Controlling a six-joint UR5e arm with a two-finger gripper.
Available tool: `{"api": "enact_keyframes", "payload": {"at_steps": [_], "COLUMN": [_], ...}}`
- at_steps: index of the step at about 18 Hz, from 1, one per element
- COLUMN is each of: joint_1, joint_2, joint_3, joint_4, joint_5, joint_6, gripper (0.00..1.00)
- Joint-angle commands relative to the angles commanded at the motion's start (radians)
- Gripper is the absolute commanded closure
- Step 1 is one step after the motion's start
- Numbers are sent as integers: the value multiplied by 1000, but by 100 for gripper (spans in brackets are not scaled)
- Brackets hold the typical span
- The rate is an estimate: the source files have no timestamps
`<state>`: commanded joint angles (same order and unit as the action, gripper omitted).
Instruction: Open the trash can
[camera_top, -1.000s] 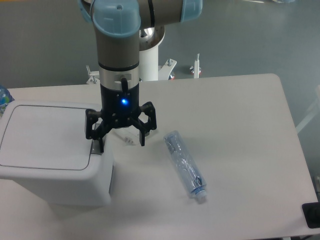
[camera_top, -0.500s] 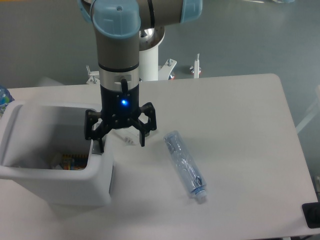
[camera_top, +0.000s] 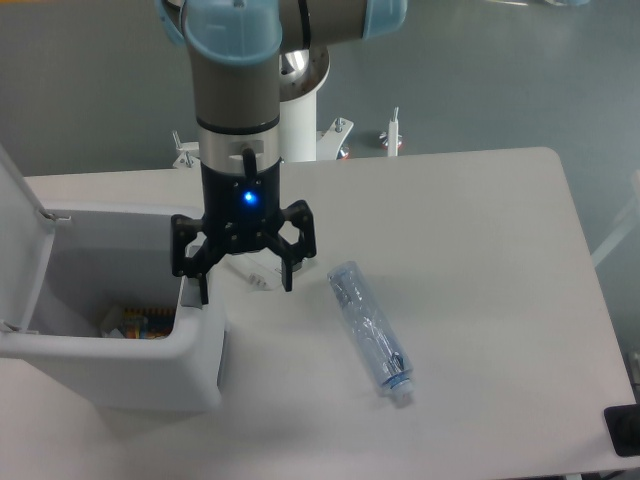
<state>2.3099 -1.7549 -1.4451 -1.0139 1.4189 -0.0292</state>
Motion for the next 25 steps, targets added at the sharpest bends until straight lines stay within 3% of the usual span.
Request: {"api": "enact_keyframes", "payload": {"at_steps": [5,11,16,22,25], "joint_1": [106,216,276,373,413], "joint_2": [2,29,60,150,183], "joint_3": [15,3,-41,-138,-178], "joint_4": [6,-11,-35,-71,-69], "joint_5": [2,43,92,94,89], "joint_6": [21,279,490,811,896], "gripper": [0,0,0,0,0]}}
